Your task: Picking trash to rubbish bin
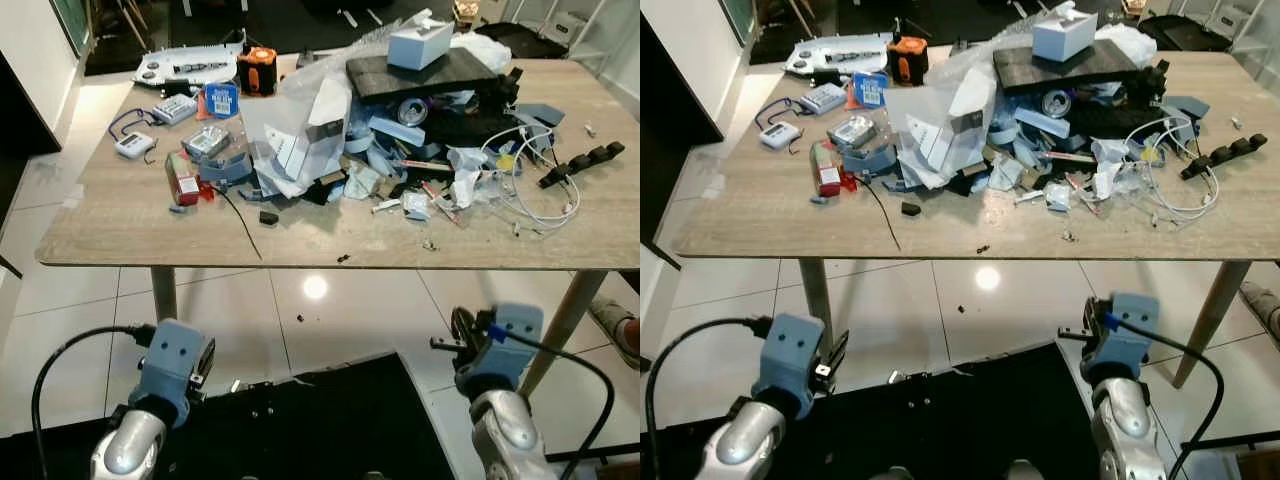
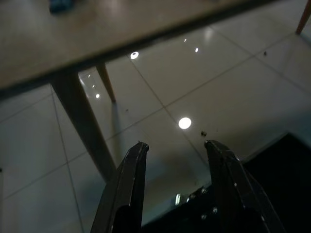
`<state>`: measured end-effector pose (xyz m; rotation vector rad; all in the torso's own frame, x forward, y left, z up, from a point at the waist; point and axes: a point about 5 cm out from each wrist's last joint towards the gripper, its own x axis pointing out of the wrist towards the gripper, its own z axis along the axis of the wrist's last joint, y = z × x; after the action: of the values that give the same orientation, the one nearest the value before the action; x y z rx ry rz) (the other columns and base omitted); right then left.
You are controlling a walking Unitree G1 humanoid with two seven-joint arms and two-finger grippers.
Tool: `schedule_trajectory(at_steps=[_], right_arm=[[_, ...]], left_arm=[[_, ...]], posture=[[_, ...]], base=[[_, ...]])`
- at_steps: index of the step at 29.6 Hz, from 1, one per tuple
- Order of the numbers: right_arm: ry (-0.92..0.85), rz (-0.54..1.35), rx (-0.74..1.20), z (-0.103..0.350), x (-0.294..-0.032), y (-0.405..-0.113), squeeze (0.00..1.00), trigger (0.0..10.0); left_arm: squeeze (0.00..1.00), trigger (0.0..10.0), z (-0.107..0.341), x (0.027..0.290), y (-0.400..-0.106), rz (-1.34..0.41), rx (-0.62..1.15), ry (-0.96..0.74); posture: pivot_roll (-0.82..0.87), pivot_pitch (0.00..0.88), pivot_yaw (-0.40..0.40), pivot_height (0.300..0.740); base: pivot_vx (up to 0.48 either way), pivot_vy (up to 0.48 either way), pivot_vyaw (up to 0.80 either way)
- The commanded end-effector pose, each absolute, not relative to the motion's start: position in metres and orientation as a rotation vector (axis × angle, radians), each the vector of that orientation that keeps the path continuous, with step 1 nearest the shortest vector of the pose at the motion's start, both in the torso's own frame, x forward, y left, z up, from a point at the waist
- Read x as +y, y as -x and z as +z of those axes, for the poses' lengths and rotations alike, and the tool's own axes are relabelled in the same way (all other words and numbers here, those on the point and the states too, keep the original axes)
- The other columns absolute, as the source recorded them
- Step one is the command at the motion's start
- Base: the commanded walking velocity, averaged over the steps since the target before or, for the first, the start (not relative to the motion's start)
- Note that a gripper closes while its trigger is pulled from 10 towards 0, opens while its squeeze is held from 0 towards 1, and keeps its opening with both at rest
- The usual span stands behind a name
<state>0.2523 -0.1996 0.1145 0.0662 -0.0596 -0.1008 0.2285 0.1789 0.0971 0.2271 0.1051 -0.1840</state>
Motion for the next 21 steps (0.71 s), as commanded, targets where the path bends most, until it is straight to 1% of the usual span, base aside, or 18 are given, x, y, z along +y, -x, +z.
schedule_trajectory(at_steps=[1, 4, 6, 7, 8, 9, 10, 15, 18, 21], right_arm=[[-0.055, -0.113, -0.083, 0.123, -0.199, -0.250, 0.00, 10.0], [-0.019, -0.145, -0.212, 0.155, -0.203, -0.253, 0.00, 10.0], [-0.052, -0.166, -0.267, 0.173, -0.205, -0.260, 0.00, 10.0], [-0.052, -0.166, -0.267, 0.173, -0.205, -0.260, 0.00, 10.0], [-0.072, -0.129, -0.264, 0.185, -0.202, -0.274, 0.00, 10.0], [-0.072, -0.129, -0.264, 0.185, -0.202, -0.274, 0.00, 10.0], [-0.054, -0.090, -0.245, 0.192, -0.198, -0.285, 0.00, 10.0], [-0.043, -0.064, -0.253, 0.202, -0.193, -0.296, 0.00, 10.0], [-0.036, -0.056, -0.246, 0.212, -0.188, -0.312, 0.00, 10.0], [-0.037, -0.045, -0.243, 0.214, -0.184, -0.316, 0.00, 10.0]], left_arm=[[0.00, 10.0, 0.102, 0.182, -0.227, -0.165, 0.112, -0.212], [0.00, 10.0, 0.123, 0.185, -0.239, -0.094, 0.060, -0.174], [0.00, 10.0, 0.132, 0.183, -0.251, -0.067, 0.044, -0.179], [0.00, 10.0, 0.132, 0.183, -0.251, -0.067, 0.044, -0.179], [0.00, 10.0, 0.138, 0.180, -0.265, -0.053, 0.040, -0.209], [0.00, 10.0, 0.138, 0.180, -0.265, -0.053, 0.040, -0.209], [0.00, 10.0, 0.143, 0.177, -0.274, -0.042, 0.033, -0.186], [0.00, 10.0, 0.150, 0.172, -0.285, -0.031, 0.015, -0.116], [0.00, 10.0, 0.167, 0.154, -0.305, -0.053, -0.012, -0.081], [0.00, 10.0, 0.176, 0.147, -0.310, -0.070, -0.031, -0.050]], posture=[[-0.03, 0.210, 0.027, 0.740], [-0.03, 0.214, 0.030, 0.740], [-0.03, 0.214, 0.032, 0.740], [-0.03, 0.214, 0.032, 0.740], [-0.03, 0.212, 0.037, 0.740], [-0.03, 0.212, 0.037, 0.740], [-0.05, 0.214, 0.040, 0.740], [-0.05, 0.211, 0.042, 0.740], [-0.05, 0.205, 0.043, 0.740], [-0.05, 0.205, 0.043, 0.740]], base=[[0.000, 0.000, 0.00], [0.000, 0.000, 0.00], [0.000, 0.000, 0.00], [0.000, 0.000, 0.00], [0.000, 0.000, 0.00], [0.000, 0.000, 0.00], [0.000, 0.000, 0.00], [0.000, 0.000, 0.00], [0.000, 0.000, 0.00], [0.000, 0.000, 0.00]])
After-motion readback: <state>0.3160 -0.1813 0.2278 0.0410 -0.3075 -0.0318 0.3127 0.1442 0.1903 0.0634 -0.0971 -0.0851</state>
